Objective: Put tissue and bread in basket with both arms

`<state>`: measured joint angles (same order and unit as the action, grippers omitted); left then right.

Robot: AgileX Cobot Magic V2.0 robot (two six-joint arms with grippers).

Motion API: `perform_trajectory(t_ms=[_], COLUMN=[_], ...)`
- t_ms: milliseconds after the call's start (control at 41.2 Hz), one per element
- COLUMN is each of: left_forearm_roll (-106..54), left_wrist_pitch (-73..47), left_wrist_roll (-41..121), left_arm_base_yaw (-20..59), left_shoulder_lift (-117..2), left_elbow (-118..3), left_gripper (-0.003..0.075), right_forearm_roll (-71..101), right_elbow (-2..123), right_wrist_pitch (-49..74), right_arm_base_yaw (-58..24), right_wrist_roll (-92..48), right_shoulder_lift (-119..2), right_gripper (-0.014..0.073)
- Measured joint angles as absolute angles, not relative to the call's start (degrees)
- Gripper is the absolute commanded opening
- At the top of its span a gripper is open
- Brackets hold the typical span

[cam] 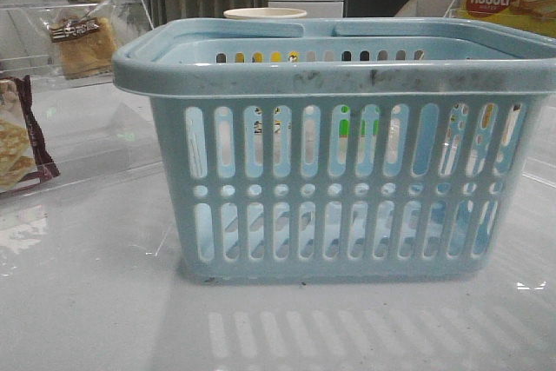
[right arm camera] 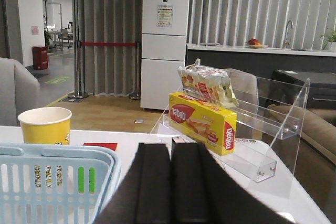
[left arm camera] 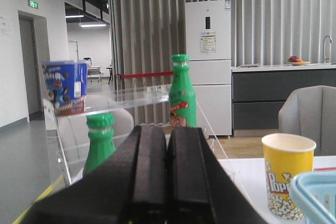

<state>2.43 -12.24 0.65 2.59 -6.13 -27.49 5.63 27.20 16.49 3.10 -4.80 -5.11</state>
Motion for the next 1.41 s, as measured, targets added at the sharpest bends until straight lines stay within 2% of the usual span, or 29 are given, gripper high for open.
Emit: perform_trajectory(t_ms=[146, 267, 558, 825, 898, 946, 1043, 1092, 1140, 1189, 1407], left_forearm_roll=[2.4, 2.4, 2.3, 2.1, 2.1, 2.1, 2.1, 2.1, 2.1, 2.1, 1.3], left_wrist_pitch=[-22.4, -29.7, -38.1, -39.2, -39.2, -39.2, -39.2, -39.2, -39.2, -39.2, -38.6], left_wrist_roll=[0.6, 0.6, 0.6, 0.6, 0.6, 0.6, 0.6, 0.6, 0.6, 0.6, 0.6], left_arm_base_yaw=[2.6, 2.6, 2.6, 2.6, 2.6, 2.6, 2.6, 2.6, 2.6, 2.6, 3.5], left_shoulder_lift=[-14.5, -20.0, -27.2, -29.1, -29.1, -29.1, -29.1, -29.1, -29.1, -29.2, -29.2], left_elbow=[-38.5, -43.2, -42.2, -38.6, -38.1, -38.0, -38.0, -38.0, -37.9, -37.9, -37.8], left_gripper=[0.0097, 0.0097, 0.0097, 0.0103, 0.0149, 0.0227, 0.0452, 0.0542, 0.0594, 0.0606, 0.0599], right_forearm_roll=[5.6, 5.6, 5.6, 5.5, 5.5, 5.5, 5.5, 5.5, 5.5, 5.5, 5.4], right_elbow=[37.8, 42.7, 41.3, 37.4, 36.9, 36.8, 36.6, 36.6, 36.6, 36.6, 36.6], right_wrist_pitch=[25.2, 31.0, 40.9, 42.8, 43.6, 44.0, 44.2, 44.3, 44.3, 44.3, 44.0], right_arm_base_yaw=[3.1, 3.1, 3.1, 3.1, 3.1, 3.1, 3.1, 3.1, 3.1, 3.1, 3.1], right_wrist_roll=[-4.8, -4.8, -4.8, -4.8, -4.8, -4.8, -4.8, -4.8, -4.8, -4.8, -4.8], right_shoulder_lift=[-12.0, -17.1, -25.1, -28.8, -29.3, -29.5, -29.7, -29.9, -30.0, -30.1, -30.1], right_gripper=[0.0066, 0.0066, 0.0066, 0.0081, 0.0137, 0.023, 0.0431, 0.0499, 0.0551, 0.0574, 0.0573])
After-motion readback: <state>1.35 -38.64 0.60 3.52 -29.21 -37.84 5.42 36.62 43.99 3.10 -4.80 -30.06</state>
